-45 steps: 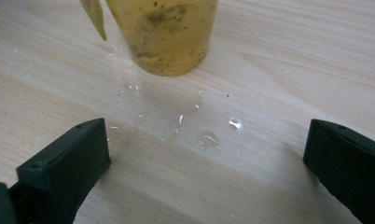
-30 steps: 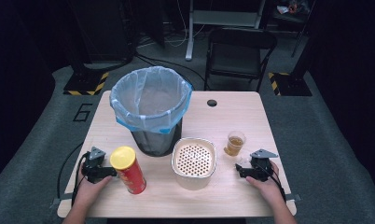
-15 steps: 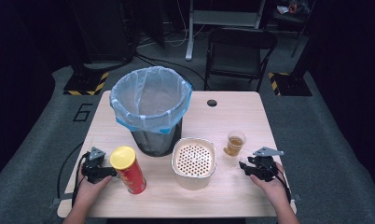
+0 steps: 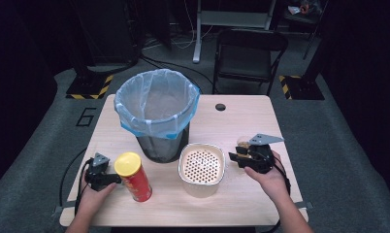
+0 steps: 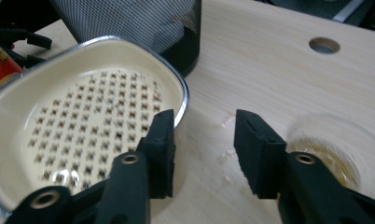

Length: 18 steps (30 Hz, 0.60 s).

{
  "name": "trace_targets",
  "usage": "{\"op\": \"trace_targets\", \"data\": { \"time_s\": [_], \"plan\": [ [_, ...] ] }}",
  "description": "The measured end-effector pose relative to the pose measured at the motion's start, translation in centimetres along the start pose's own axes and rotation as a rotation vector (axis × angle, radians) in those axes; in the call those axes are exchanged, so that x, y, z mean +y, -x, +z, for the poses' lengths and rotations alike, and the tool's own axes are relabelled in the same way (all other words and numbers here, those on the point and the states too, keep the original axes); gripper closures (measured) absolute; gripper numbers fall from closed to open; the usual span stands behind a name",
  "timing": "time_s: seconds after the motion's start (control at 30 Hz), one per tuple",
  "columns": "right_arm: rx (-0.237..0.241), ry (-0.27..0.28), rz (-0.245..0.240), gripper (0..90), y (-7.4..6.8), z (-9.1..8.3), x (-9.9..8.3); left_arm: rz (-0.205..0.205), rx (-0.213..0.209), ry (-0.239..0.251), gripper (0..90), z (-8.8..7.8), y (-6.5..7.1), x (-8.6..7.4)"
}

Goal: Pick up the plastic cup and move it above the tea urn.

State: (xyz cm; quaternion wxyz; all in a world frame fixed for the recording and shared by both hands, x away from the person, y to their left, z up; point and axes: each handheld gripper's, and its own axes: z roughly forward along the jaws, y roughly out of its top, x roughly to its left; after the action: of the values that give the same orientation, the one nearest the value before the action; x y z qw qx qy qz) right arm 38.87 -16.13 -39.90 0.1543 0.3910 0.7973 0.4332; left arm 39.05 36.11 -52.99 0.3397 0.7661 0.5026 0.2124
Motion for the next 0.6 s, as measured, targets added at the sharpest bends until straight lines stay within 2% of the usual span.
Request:
{"op": "trace_targets", "data": {
  "time_s": [0.03,0.17,0.27,0.37,0.4,0.43,0.6],
  "plan": [
    [0.013,-0.004,-0.01,55.5,-0.4,1.0,0.8,0.001,0.0,0.0,11.7,0.0,0.0,0.0],
    [0.029,-0.053,-0.033,59.5,-0.7,3.2,1.3,0.001,-0.001,0.001,11.7,0.0,0.0,0.0],
    [0.037,-0.068,-0.021,60.9,-0.7,4.0,1.4,0.001,-0.001,0.001,11.8,0.0,0.0,0.0],
    [0.038,-0.104,-0.009,69.9,-0.8,5.3,1.5,0.001,-0.002,0.002,11.8,0.0,0.0,0.0],
    [0.038,-0.104,-0.009,69.9,-0.8,5.3,1.5,0.001,-0.002,0.002,11.9,0.0,0.0,0.0],
    [0.058,-0.107,-0.011,74.1,-0.8,5.5,1.5,0.001,-0.002,0.002,11.9,0.0,0.0,0.0],
    [0.05,-0.118,-0.047,77.0,-1.2,5.3,1.5,0.001,-0.002,0.003,11.9,0.0,0.0,0.0]
  ]
}}
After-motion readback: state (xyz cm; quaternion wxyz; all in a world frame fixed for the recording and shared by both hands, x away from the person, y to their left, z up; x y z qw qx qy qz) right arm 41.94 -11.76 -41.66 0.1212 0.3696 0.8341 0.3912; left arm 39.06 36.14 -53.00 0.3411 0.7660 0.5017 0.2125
